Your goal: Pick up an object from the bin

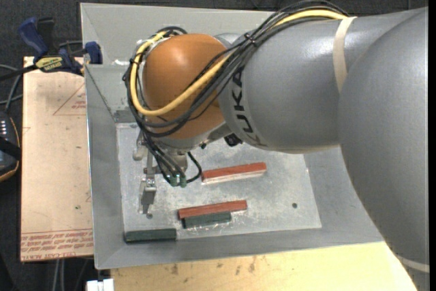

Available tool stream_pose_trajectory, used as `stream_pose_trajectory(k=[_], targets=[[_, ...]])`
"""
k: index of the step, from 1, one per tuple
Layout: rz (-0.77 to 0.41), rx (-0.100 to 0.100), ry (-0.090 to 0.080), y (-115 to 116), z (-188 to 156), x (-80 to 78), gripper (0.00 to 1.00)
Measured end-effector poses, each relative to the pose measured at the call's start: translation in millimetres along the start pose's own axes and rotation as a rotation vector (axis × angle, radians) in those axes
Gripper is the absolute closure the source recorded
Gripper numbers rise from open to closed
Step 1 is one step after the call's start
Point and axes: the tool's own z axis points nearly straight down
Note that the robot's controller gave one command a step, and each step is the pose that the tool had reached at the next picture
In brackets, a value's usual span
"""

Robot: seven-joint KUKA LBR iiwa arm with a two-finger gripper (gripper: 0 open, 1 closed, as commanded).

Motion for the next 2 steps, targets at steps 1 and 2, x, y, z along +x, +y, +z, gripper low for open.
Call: stream_pose_trajectory(k=[1,2], targets=[[0.004,-0.002,-0.008,-1,-4,-2.3,0.0],[-0.127,-0.005,-0.013,-38,20,13.0,0.0]])
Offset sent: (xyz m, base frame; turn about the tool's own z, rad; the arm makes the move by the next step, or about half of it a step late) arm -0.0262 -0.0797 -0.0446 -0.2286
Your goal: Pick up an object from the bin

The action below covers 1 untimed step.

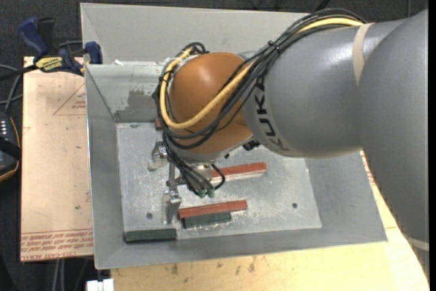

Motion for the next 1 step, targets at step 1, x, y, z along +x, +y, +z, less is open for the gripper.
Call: stream_pose_trajectory(k=[1], targets=[[-0.1,0.004,0.0,-28.9,56.0,-1.0,0.0]])
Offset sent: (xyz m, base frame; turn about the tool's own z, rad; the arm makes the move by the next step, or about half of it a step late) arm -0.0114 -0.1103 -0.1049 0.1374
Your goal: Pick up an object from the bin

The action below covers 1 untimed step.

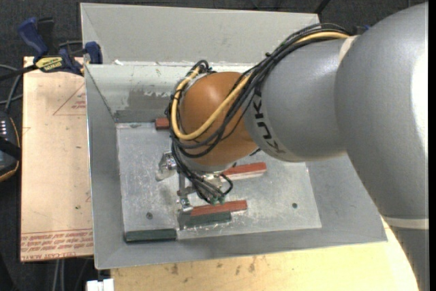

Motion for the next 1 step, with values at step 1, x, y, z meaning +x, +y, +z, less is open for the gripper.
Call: stream_pose_trajectory(k=[1], targets=[[0.082,-0.001,0.008,-38.6,32.2,18.6,0.0]])
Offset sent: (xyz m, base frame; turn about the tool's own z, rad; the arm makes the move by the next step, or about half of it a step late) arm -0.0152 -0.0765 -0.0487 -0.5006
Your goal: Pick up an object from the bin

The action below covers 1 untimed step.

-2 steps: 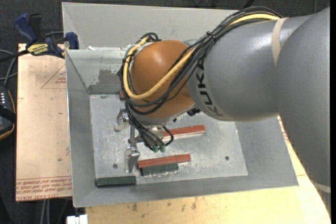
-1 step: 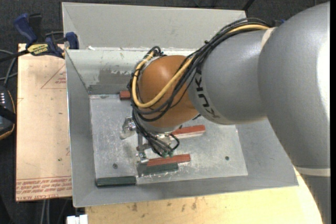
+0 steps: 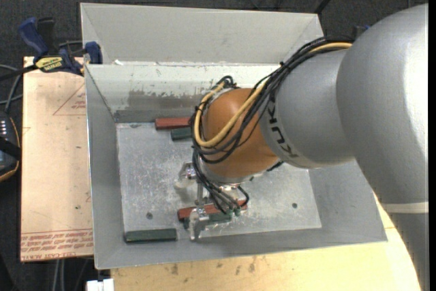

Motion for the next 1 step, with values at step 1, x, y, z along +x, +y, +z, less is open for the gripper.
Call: stream_pose_trajectory(k=[1], targets=[[-0.578,0.001,-0.031,-28.0,7.4,2.3,1.0]])
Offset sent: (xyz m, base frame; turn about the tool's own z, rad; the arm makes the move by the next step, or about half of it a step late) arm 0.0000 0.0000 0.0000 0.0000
